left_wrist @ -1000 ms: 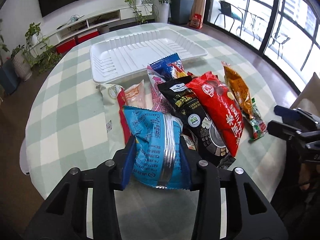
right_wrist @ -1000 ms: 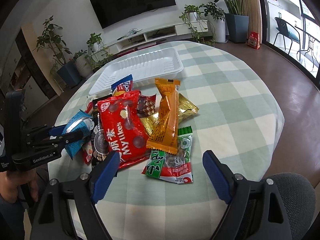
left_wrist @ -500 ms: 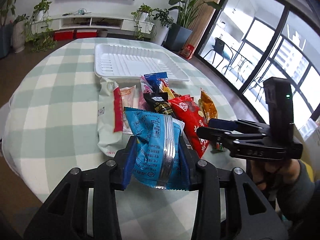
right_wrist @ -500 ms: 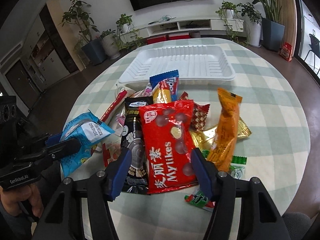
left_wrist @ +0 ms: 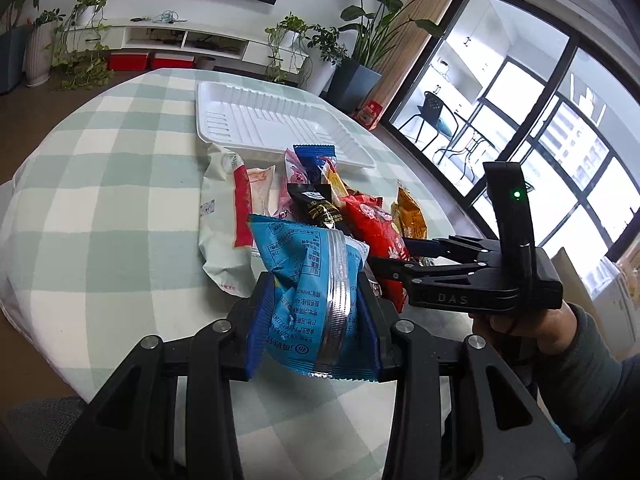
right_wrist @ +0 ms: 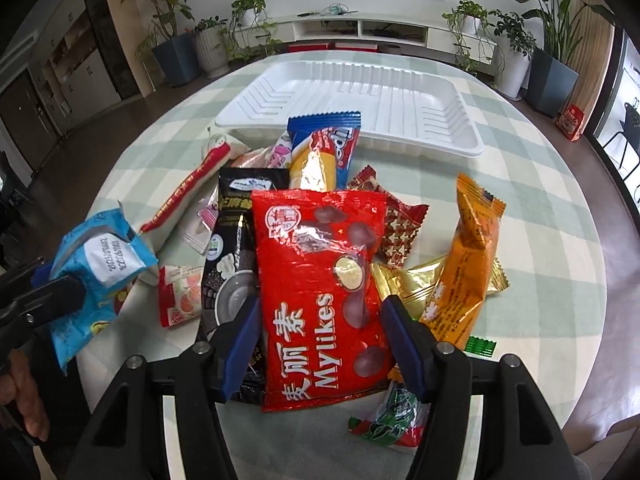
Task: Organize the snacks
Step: 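Close right gripper on red Mylikes bag while left gripper holds blue bag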
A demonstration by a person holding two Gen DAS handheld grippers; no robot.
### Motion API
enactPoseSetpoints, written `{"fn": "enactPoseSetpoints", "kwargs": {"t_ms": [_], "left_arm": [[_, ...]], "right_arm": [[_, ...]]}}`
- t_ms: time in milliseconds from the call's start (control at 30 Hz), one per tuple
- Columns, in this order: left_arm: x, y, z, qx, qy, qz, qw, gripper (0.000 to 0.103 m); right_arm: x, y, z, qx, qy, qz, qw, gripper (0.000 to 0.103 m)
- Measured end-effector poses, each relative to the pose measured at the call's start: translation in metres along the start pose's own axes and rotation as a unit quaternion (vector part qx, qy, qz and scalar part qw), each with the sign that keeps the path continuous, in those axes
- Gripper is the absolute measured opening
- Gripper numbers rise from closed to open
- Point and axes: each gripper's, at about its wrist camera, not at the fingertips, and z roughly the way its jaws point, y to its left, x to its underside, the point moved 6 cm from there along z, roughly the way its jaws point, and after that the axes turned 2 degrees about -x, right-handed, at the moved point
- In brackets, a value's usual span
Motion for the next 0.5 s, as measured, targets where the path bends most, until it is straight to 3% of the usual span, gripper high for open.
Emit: {"fn": "enactPoseSetpoints", "kwargs": {"t_ms": [233,500], "left_arm": [[0.002,0.0,0.001,0.002,0.001,-0.005,1.0,0.036],[-0.001,-0.004,-0.001,0.014,-0.004,-0.01,0.9998,0.037]], "right_arm": [[0.0,0.002,-0.004,-0.027,-0.003,-0.004,1.0,0.035],[-0.003,0.007,-0.027,-0.074,-0.03,0.025,0.996,0.029]]}}
